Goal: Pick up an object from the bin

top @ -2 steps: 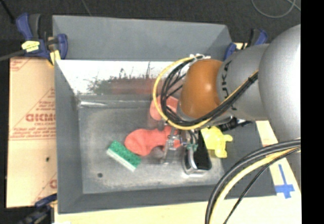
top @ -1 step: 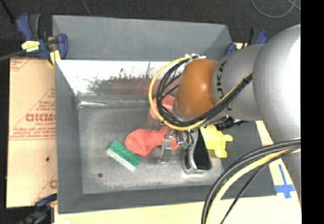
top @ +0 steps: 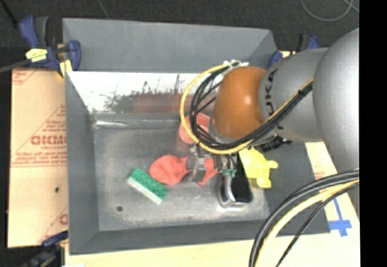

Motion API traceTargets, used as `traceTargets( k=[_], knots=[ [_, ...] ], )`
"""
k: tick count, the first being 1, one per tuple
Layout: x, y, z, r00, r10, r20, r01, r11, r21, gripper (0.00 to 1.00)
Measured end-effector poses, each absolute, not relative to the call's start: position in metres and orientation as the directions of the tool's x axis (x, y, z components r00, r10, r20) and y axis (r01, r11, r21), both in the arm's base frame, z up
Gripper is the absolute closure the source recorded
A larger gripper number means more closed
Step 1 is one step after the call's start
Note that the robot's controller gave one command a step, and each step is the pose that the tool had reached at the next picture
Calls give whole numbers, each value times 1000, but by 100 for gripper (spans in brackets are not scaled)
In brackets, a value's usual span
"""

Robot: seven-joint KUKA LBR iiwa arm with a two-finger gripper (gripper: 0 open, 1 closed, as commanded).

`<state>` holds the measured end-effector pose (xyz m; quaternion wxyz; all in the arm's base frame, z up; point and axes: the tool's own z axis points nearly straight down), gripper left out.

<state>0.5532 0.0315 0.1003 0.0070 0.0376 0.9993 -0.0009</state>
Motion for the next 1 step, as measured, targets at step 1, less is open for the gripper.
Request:
traceTargets(
  k=[1],
  knots=[
    [553, 31, 100, -997, 74, -14, 74, 997, -2, 100]
  ],
)
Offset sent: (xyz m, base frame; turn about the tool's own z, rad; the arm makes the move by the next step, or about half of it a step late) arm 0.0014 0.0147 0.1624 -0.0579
